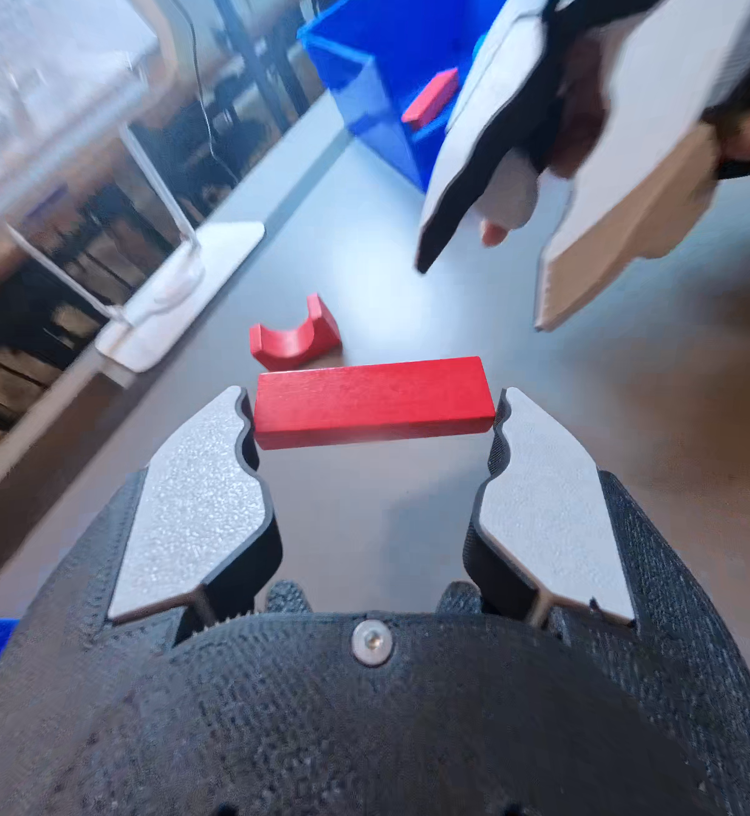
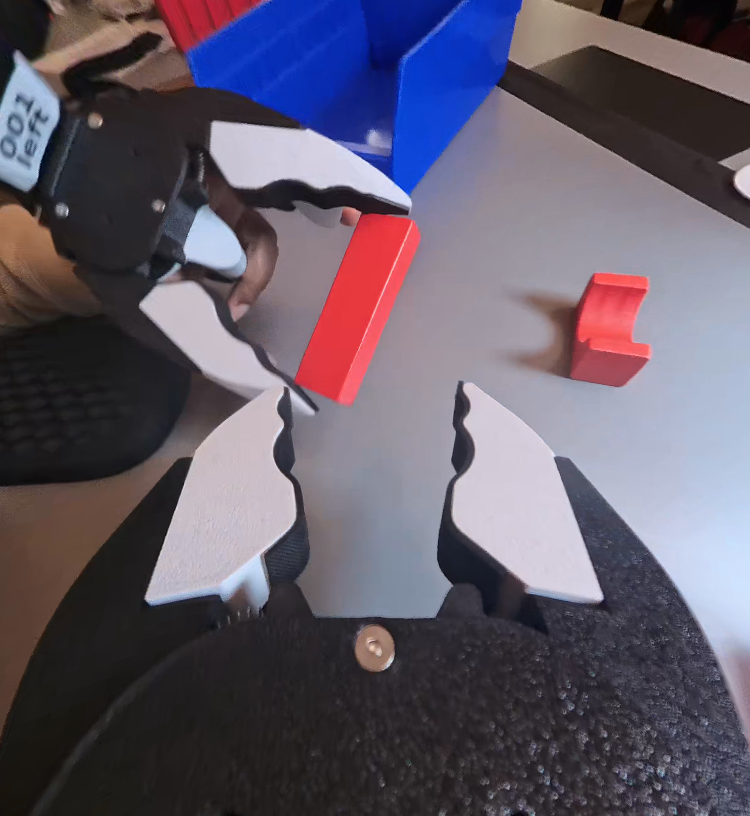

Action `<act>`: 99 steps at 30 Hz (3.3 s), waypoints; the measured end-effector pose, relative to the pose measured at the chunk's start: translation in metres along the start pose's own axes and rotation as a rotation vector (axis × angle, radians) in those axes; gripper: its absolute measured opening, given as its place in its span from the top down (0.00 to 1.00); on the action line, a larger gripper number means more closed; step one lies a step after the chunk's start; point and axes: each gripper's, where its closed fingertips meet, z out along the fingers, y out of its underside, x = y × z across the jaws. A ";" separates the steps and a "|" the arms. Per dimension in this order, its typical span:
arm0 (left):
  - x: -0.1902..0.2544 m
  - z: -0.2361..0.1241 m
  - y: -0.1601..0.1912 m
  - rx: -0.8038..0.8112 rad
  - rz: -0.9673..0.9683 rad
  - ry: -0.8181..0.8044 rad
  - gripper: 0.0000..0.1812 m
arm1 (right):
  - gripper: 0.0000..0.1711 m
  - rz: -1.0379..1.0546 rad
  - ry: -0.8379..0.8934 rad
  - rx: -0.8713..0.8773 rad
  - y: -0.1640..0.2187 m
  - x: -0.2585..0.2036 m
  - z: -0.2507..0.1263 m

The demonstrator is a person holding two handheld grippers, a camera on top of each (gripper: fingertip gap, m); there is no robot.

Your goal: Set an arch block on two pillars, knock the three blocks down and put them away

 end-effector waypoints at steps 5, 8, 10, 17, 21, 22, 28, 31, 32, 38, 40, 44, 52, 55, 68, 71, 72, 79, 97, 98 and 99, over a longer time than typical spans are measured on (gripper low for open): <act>0.023 -0.015 -0.031 0.063 0.250 -0.109 0.42 | 0.67 0.008 0.013 0.043 -0.016 -0.025 0.003; 0.028 -0.014 -0.034 0.037 0.290 -0.142 0.42 | 0.78 -0.098 0.118 -0.021 -0.008 -0.030 0.013; 0.027 -0.011 -0.029 0.008 0.306 -0.164 0.42 | 0.78 -0.186 0.197 -0.058 -0.004 -0.026 0.017; 0.013 -0.018 -0.023 0.068 0.090 -0.109 0.49 | 0.87 -0.112 0.409 -0.038 -0.014 0.055 -0.029; 0.007 -0.023 -0.012 0.100 -0.061 -0.039 0.54 | 0.89 0.050 0.743 -0.059 0.004 0.163 -0.117; 0.007 -0.021 -0.009 0.095 -0.082 -0.026 0.54 | 0.99 0.120 0.771 -0.040 0.012 0.181 -0.134; 0.020 -0.011 0.000 0.054 -0.053 0.013 0.55 | 0.97 0.258 0.941 0.019 0.038 0.230 -0.194; 0.023 -0.011 0.000 0.055 -0.045 0.020 0.56 | 0.90 0.208 0.980 0.021 0.034 0.227 -0.198; 0.023 -0.010 0.001 0.054 -0.048 0.024 0.56 | 0.89 0.192 0.981 0.023 0.032 0.225 -0.197; 0.023 -0.009 0.004 0.045 -0.093 0.042 0.56 | 0.83 0.032 0.801 0.126 -0.003 0.186 -0.158; 0.022 -0.008 0.007 0.040 -0.111 0.047 0.57 | 0.77 -0.012 0.680 0.107 -0.008 0.160 -0.124; 0.023 -0.006 0.010 0.033 -0.138 0.057 0.57 | 0.69 -0.045 0.472 -0.032 0.005 0.118 -0.042; 0.023 -0.006 0.009 0.034 -0.113 0.053 0.58 | 0.81 0.056 0.362 -0.225 0.018 0.130 0.058; 0.025 -0.006 0.009 0.035 -0.108 0.059 0.58 | 0.81 0.023 0.350 -0.151 0.000 0.128 0.052; 0.027 -0.003 0.013 0.017 -0.108 0.068 0.59 | 0.81 0.170 1.154 -0.114 0.007 0.244 -0.238; 0.025 -0.003 0.013 0.022 -0.124 0.067 0.59 | 0.84 0.206 1.211 -0.124 0.016 0.252 -0.255; 0.024 -0.003 0.013 0.022 -0.125 0.066 0.59 | 0.83 0.197 1.234 -0.121 0.014 0.252 -0.260; 0.027 -0.004 0.013 0.023 -0.119 0.076 0.60 | 0.75 0.054 1.143 0.077 -0.029 0.234 -0.247; -0.068 -0.075 -0.019 0.243 -0.105 -0.232 1.00 | 1.00 -0.178 0.667 0.452 -0.059 0.126 -0.185; -0.083 -0.083 -0.015 0.236 -0.120 -0.276 1.00 | 1.00 -0.197 0.666 0.448 -0.058 0.123 -0.185; -0.096 -0.091 -0.010 0.222 -0.133 -0.306 1.00 | 1.00 -0.215 0.665 0.442 -0.055 0.120 -0.185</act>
